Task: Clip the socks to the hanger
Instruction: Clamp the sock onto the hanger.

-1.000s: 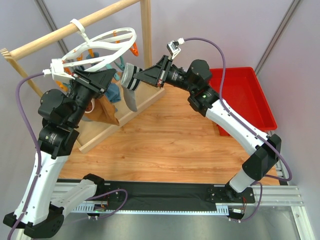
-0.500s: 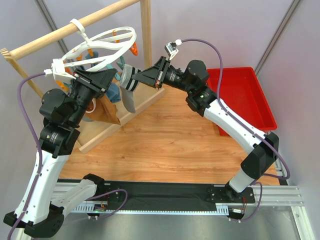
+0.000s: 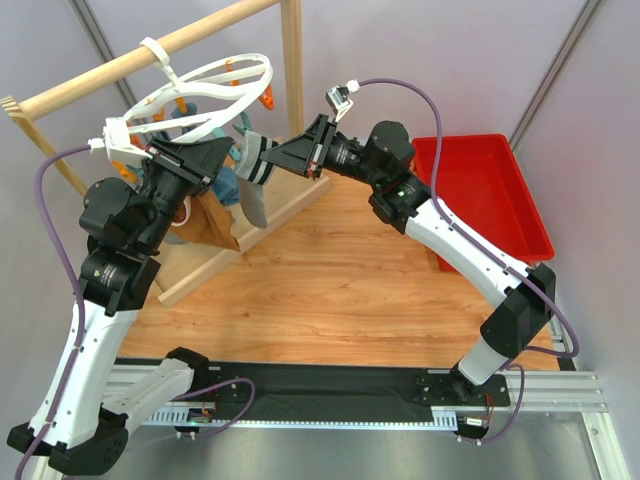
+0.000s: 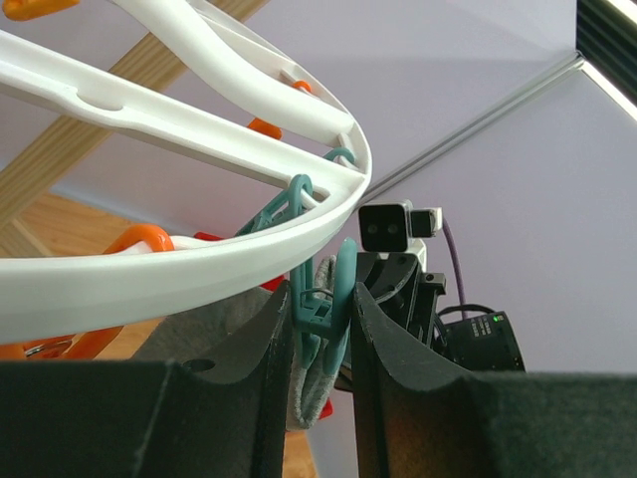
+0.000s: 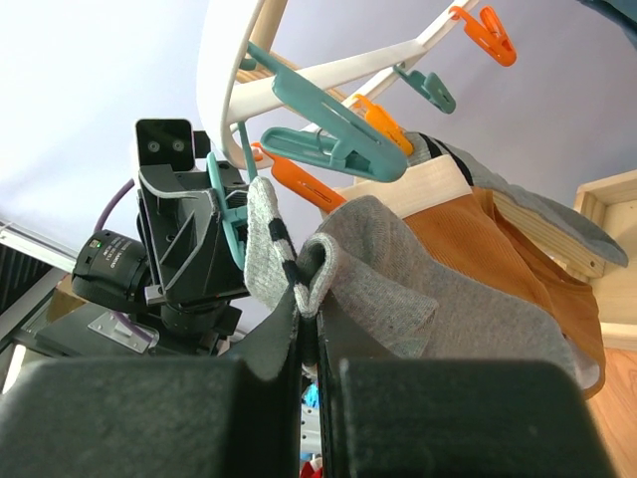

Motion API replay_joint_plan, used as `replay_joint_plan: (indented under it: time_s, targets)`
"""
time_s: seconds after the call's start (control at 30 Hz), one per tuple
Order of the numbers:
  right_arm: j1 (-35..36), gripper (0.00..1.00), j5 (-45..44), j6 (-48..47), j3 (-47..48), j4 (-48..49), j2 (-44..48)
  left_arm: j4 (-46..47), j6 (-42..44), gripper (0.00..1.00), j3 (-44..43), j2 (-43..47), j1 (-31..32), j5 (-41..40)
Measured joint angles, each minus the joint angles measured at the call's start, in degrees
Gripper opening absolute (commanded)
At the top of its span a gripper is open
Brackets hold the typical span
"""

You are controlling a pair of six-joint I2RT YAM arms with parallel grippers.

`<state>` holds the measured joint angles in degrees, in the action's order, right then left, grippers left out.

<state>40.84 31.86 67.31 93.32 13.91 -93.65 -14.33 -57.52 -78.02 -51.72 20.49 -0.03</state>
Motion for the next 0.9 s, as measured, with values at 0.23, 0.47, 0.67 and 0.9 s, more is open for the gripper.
replay_joint_plan:
  time_s: [0.23,0.47,0.67,0.9]
  targets:
    - [0.0,0.0,-0.79,-1.16,0.0,-1.22,0.68,-0.07,0.61,0.0,0.0,0.15,0.0,-0.09]
    - [0.02,0.0,-0.87,-1.2,0.0,-1.22,1.18,-0.02,0.63,0.0,0.0,0.15,0.0,-0.04]
    - [0.2,0.0,-0.9,-1.22,-0.02,-1.2,1.18,-0.04,0.9,0.0,0.0,0.17,0.0,-0.09]
    - [0.35,0.0,-1.16,-2.23,-0.7,-1.49,1.88,-0.17,1.44,0.0,-0.04,0.33,0.0,-0.28]
